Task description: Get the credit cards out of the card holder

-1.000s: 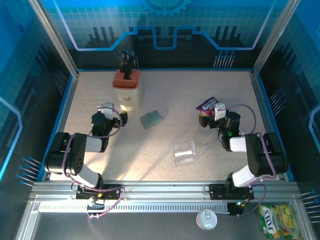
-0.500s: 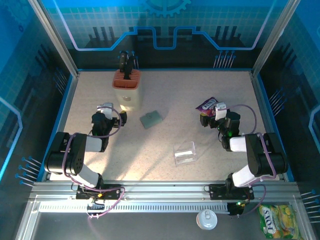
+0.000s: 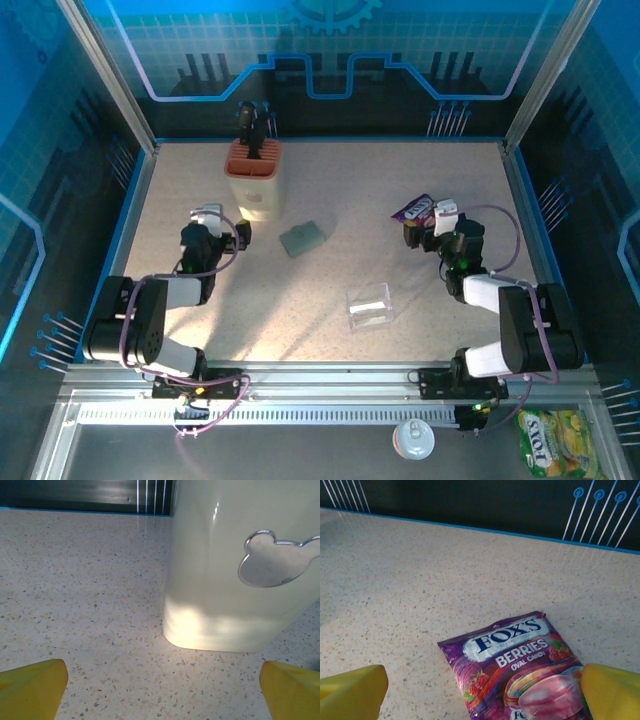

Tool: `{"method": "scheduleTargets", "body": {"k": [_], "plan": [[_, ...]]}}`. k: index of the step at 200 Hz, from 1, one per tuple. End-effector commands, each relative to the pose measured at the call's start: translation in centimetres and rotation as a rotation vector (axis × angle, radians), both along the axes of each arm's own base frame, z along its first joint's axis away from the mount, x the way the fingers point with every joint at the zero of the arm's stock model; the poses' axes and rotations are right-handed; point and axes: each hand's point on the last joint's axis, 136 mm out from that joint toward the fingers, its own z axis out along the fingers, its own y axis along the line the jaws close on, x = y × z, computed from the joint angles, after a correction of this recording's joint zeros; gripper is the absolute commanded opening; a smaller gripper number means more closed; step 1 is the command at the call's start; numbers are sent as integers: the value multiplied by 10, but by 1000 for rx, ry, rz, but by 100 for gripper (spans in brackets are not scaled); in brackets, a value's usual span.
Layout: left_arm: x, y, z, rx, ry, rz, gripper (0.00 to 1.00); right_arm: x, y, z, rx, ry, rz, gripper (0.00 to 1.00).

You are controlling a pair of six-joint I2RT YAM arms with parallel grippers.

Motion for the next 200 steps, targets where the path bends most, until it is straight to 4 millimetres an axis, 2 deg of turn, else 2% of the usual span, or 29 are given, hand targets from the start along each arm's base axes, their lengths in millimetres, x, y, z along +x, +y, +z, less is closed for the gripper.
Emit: {"method": "scheduleTargets", "body": {"k": [1, 38, 82, 85, 127, 142, 174, 200], "plan": [[3, 8, 21, -3, -15, 37, 99, 1, 7, 15, -40, -4, 6, 100], [-2, 14, 39, -54, 52, 101, 99, 0, 21, 45, -58, -8, 40, 100], [-24, 13, 70, -110, 90, 136, 99, -12, 43, 66, -66, 24, 92, 100], [-26, 13, 71, -115, 97, 138, 99, -15, 43, 61, -70, 52, 92, 100], [-52, 10, 83, -141, 159, 133, 99, -33, 47, 53, -43, 93, 94, 100], [-58, 7, 77, -166, 144, 128, 99, -39, 48, 45, -31, 103, 95, 100], [-67, -2, 38, -126, 152, 111, 99, -47, 47, 30, -32, 101, 84, 100], [-63, -5, 41, -105, 118, 95, 99, -49, 44, 26, -63, 96, 76, 100]]}}
